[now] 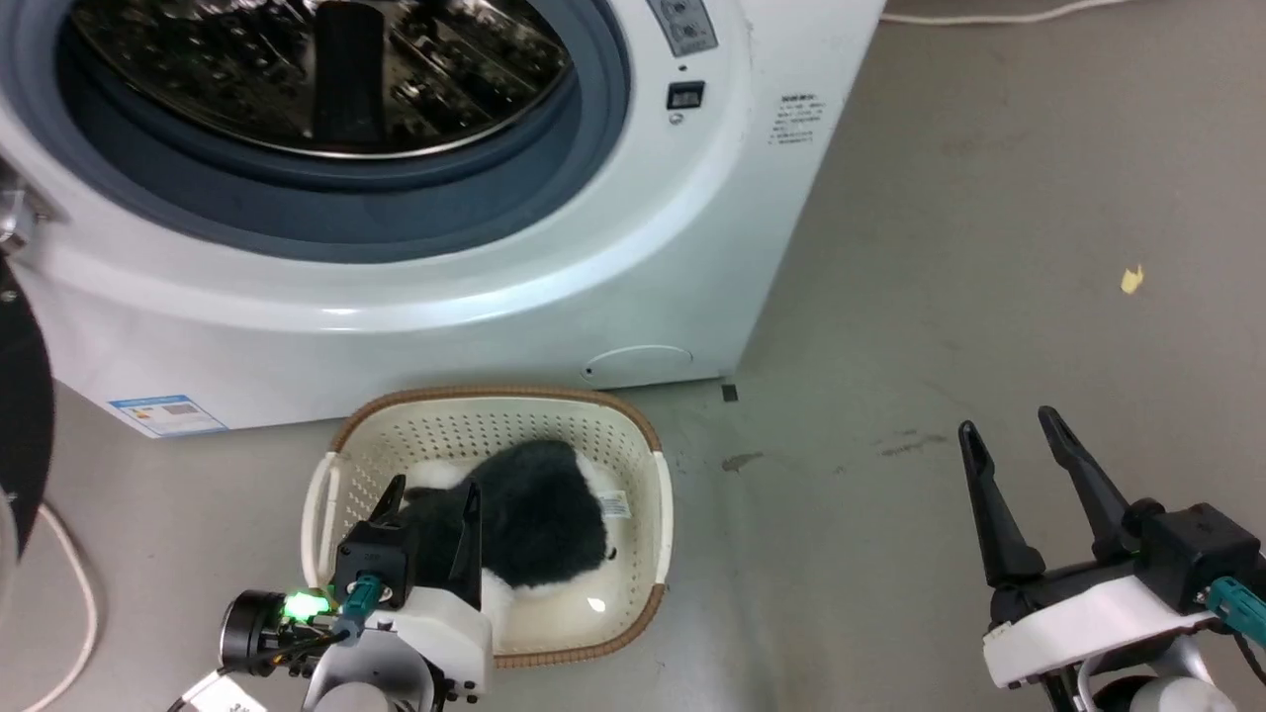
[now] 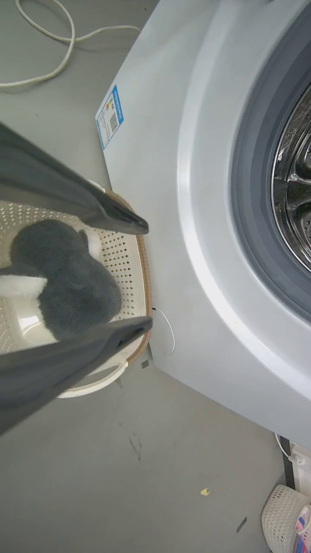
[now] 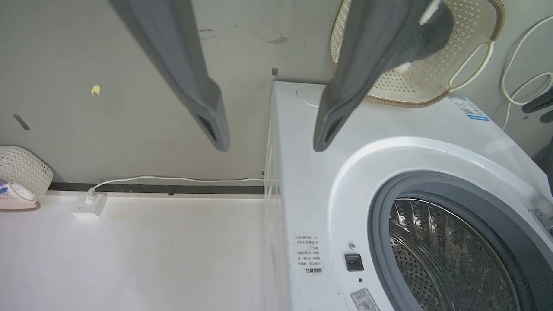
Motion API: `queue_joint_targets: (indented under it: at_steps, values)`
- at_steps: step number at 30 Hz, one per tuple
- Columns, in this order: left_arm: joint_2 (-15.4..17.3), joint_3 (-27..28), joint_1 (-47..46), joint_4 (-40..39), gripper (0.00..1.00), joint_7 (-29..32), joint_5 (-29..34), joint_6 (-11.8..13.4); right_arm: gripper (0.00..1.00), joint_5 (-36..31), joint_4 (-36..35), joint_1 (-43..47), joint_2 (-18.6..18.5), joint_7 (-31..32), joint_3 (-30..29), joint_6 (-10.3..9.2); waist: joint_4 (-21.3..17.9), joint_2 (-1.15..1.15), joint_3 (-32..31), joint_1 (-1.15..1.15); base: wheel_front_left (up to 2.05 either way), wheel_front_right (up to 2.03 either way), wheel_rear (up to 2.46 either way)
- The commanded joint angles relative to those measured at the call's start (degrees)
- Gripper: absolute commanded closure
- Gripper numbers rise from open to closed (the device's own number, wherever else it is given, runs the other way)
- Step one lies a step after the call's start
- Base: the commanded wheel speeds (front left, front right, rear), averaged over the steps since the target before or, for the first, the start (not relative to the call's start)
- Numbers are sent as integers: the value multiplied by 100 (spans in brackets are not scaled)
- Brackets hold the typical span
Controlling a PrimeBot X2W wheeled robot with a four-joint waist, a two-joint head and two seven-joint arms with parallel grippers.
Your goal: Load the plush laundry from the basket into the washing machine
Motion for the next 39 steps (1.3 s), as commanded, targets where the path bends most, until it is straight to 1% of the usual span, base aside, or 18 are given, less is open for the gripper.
queue_joint_targets:
  at_steps: [1,11,13,16,18,23,30,36,39]
  values:
    - [57,-27,-156,183,0,-63,-54,-12,0,68,-53,-129,1,-74,12,-3,-86,0,113,0,0,0,0]
    - [207,-110,-703,1019,0,-144,-131,-3,0,272,-82,-261,1,-195,-9,-3,-294,0,597,0,0,0,0]
    - [240,-147,-831,1206,0,-100,-152,-54,0,302,-96,-296,1,-219,-3,-3,-328,0,696,0,0,0,0]
    - [265,-189,-1012,1564,0,134,-256,-246,0,369,-108,-352,1,-255,-3,-3,-370,0,841,0,0,0,0]
    - [318,-244,-1137,1798,0,288,-271,-331,0,421,-117,-392,1,-279,2,-3,-399,0,939,0,0,0,0]
    - [470,-363,-1438,2213,0,308,-251,-360,0,503,-140,-491,1,-339,41,-3,-500,0,1183,0,0,0,0]
    - [640,-537,-1881,2776,0,377,-284,-499,0,713,-131,-606,1,-422,66,-4,-680,0,1534,0,0,0,0]
    - [805,-684,-2314,3262,0,459,-274,-496,0,881,-142,-727,1,-494,118,-4,-864,0,1854,0,0,0,0]
    - [885,-759,-2517,3496,0,502,-263,-455,0,956,-143,-783,1,-530,157,-4,-960,0,2012,0,0,0,0]
